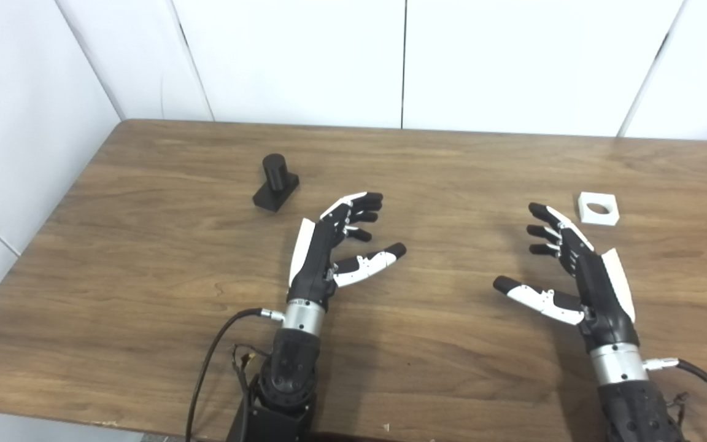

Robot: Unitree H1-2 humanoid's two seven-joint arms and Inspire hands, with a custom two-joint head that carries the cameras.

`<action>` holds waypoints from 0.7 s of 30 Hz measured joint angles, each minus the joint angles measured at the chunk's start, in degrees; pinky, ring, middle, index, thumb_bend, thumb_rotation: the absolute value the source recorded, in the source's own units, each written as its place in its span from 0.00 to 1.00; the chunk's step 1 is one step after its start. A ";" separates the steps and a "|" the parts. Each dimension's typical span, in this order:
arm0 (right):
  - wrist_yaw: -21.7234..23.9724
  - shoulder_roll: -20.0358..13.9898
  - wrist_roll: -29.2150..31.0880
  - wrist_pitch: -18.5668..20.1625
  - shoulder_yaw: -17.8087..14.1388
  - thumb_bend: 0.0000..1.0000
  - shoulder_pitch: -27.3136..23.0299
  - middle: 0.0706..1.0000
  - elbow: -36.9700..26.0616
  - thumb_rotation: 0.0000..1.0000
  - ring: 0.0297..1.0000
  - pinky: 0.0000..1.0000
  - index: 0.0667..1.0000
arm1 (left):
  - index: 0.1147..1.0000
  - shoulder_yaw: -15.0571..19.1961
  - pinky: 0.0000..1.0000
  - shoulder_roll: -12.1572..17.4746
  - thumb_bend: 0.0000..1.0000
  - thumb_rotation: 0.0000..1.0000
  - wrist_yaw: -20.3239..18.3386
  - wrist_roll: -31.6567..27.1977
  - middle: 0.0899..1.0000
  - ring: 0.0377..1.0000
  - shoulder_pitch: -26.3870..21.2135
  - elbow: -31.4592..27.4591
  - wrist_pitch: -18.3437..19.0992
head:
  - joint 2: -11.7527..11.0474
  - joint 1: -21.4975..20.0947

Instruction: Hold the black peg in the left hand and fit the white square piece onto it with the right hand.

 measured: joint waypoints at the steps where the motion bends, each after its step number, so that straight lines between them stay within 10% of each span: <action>1: 0.01 0.00 0.01 0.00 0.00 0.80 -0.02 0.87 0.00 0.36 0.80 0.70 0.83 | 0.64 -0.02 0.63 0.05 0.69 0.20 0.04 0.64 0.71 0.73 0.25 -0.44 0.29 | 0.00 0.00; 21: 0.03 -0.26 1.12 -0.08 -0.06 0.83 -0.31 0.86 0.40 0.39 0.77 0.65 0.81 | 0.61 2.51 0.61 2.22 0.71 0.17 7.43 11.21 0.74 0.74 -0.78 -2.11 5.23 | 0.00 0.97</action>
